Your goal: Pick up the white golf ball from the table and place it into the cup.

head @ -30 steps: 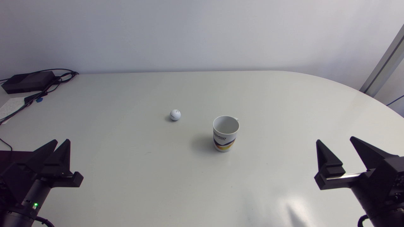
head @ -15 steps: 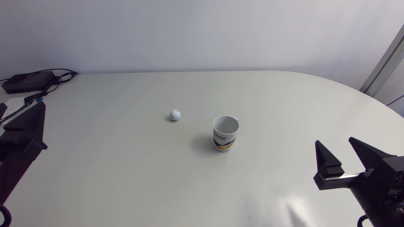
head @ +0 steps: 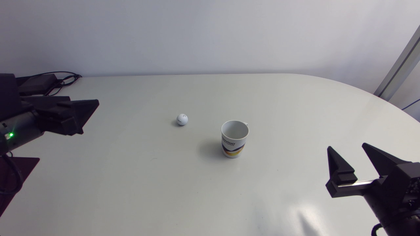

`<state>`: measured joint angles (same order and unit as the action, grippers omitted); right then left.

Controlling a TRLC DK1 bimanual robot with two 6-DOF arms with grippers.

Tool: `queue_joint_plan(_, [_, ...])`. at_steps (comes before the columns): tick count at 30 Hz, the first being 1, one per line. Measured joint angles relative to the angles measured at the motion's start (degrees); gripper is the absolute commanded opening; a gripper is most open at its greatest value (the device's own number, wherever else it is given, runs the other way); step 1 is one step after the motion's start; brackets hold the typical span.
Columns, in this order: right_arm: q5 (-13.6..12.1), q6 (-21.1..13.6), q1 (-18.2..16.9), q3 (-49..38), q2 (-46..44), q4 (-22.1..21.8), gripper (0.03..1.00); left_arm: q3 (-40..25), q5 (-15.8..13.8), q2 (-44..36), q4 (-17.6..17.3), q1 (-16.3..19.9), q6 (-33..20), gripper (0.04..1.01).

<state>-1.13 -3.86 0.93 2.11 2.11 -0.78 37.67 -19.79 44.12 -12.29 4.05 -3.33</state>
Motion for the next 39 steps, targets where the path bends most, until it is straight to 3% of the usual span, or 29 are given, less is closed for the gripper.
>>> queue_joint_plan(2, [0.0,0.0,0.0,0.0,0.0,0.0,0.969,2.7,-1.6,5.9,-0.7,0.5,0.0,0.982])
queue_joint_plan(6, [0.0,0.0,0.0,0.0,0.0,0.0,0.969,7.5,-7.5,16.6,-2.3,0.7,-0.1,0.982])
queue_joint_plan(10, [0.0,0.0,0.0,0.0,0.0,0.0,0.969,9.1,-9.6,23.2,-1.9,0.6,-3.2,0.974])
queue_joint_plan(18, [0.0,0.0,0.0,0.0,0.3,0.0,0.969,12.5,-7.2,31.3,-1.1,-4.5,-12.1,0.992])
queue_joint_plan(22, [0.0,0.0,0.0,0.0,0.5,0.0,0.969,13.5,-7.2,35.4,2.4,-5.7,-17.7,0.992])
queue_joint_plan(29, [0.0,0.0,0.0,0.0,0.7,0.0,0.969,25.3,-7.0,52.7,-1.9,-7.3,-24.1,0.992])
queue_joint_plan(39, [0.0,0.2,0.0,0.0,0.8,0.0,0.969,35.4,-5.4,64.3,-4.1,-13.0,-24.7,0.992])
